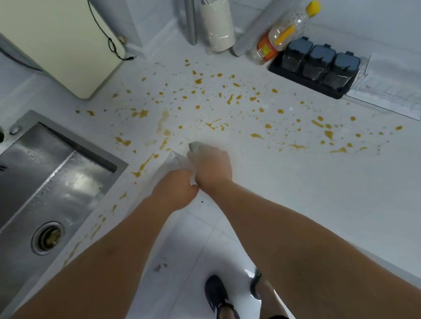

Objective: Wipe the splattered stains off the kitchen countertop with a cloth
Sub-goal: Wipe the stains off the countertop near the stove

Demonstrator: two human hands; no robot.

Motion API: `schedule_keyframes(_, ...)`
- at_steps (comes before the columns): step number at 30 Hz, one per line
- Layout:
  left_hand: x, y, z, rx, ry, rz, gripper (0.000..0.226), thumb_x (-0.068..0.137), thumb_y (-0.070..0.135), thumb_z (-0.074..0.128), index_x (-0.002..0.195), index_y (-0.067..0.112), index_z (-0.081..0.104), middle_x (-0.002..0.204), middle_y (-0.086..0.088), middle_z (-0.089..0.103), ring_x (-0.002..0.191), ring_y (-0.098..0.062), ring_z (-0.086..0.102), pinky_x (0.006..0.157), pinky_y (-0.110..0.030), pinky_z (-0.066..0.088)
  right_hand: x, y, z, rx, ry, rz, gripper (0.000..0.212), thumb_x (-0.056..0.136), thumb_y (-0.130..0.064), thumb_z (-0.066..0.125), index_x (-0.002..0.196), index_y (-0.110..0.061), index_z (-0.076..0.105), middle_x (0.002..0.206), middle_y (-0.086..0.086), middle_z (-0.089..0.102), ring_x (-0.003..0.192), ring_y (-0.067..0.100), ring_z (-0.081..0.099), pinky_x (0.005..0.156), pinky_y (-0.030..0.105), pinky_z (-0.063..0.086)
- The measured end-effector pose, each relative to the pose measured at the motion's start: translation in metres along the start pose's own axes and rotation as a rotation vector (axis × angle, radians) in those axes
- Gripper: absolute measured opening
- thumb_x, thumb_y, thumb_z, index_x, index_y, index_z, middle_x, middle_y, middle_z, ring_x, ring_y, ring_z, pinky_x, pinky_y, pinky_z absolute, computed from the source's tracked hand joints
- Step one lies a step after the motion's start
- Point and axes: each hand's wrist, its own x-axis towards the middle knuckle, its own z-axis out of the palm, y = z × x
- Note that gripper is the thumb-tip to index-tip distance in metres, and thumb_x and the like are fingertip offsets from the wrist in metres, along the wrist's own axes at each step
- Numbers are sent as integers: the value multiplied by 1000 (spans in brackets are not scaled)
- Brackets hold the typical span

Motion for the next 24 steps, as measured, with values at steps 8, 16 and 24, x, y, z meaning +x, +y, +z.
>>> schedule_keyframes(8,16,86,12,94,-19,135,45,89,26,68,130,10,62,131,-11,64,117,-30,63,95,-42,55,-86,94,7,38,85,148,63,81,-25,59,139,-48,48,149,-2,47,134,31,40,102,45,33)
schedule_keyframes(16,28,167,36,302,-143,118,38,86,38,68,110,9,63,119,-17,63,108,-36,63,82,-35,53,-177,201,-2,-28,25,437,74,79,-41,61,146,-52,32,157,-1,37,142,30,32,105,47,32)
schedule_keyframes(24,31,235,72,350,-267,-46,95,73,70,70,143,7,50,156,-26,39,138,-41,44,108,-46,45,-251,292,-1,33,71,735,56,98,-38,35,150,-53,21,163,-1,27,150,26,19,109,47,29)
